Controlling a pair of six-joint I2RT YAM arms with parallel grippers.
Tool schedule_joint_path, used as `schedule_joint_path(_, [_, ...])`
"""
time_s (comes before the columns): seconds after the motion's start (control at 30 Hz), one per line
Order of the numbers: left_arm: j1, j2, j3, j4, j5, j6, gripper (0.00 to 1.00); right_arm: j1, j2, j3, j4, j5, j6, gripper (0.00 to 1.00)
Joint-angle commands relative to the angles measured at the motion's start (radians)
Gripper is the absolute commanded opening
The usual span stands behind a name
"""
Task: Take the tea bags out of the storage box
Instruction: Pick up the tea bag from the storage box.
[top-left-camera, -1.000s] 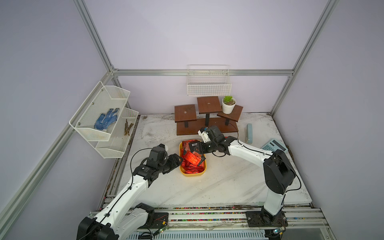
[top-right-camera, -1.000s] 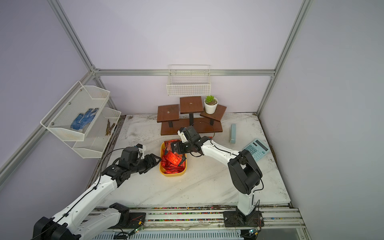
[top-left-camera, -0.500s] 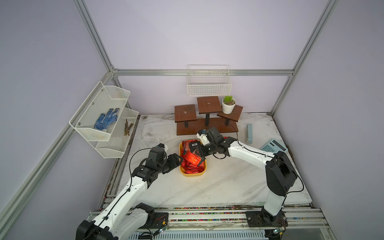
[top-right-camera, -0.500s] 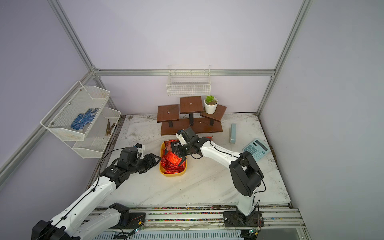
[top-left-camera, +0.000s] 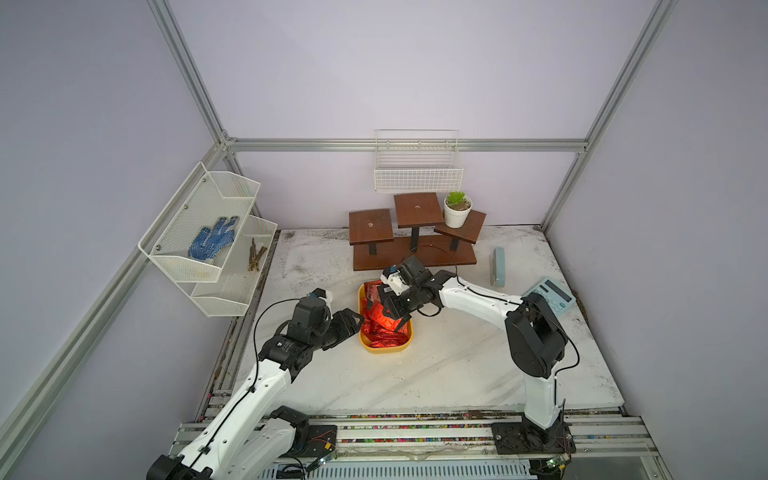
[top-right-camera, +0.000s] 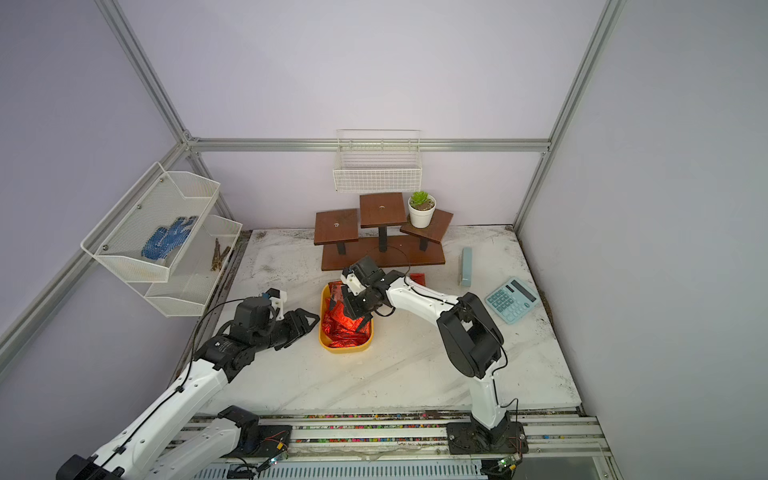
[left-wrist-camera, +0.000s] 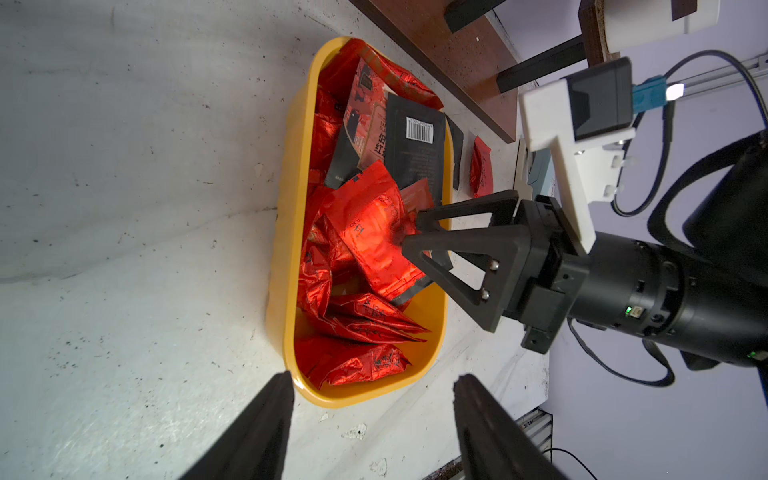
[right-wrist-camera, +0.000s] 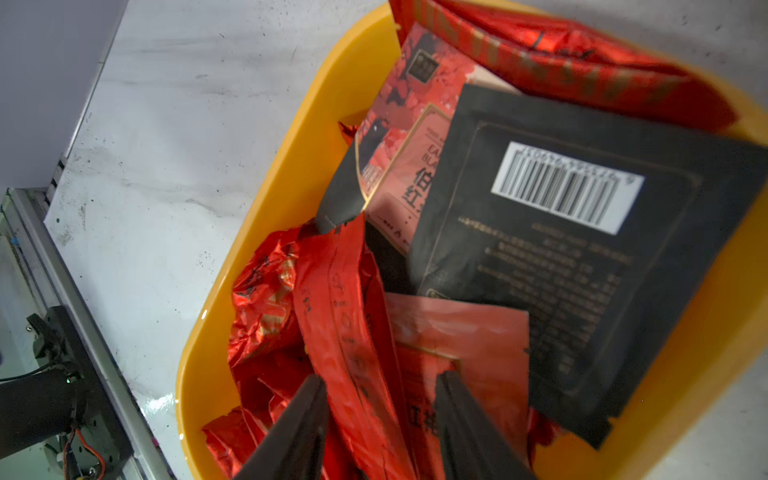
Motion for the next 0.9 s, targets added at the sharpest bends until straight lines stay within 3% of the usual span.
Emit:
schedule_joint_path(0.0, [0.01,-0.013,-0.011,0.004,-0.012,-0.008,0.65,0.008,0.025,0.038,-0.031,0.028,-0.031,0.49])
schedule_joint_path(0.1, [0.012,-0.012,-0.011,0.003,-0.008,-0.008,0.65,0.011,0.039,0.04,-0.03,0.017,-0.032,0.46])
schedule_joint_path(0.37, [0.014,-0.034,-0.014,-0.012,-0.007,-0.011,0.65,0.026,0.038,0.023,0.003,-0.036,0.004,0.25])
schedule_joint_path(0.6, [0.013,-0.051,-0.019,-0.021,-0.005,-0.014,0.65,0.032,0.028,0.009,0.025,-0.086,0.032,0.0])
schedule_joint_path(0.87, [0.013,-0.064,-0.002,-0.025,0.002,-0.02,0.65,0.024,-0.096,-0.062,0.106,-0.118,0.103,0.0])
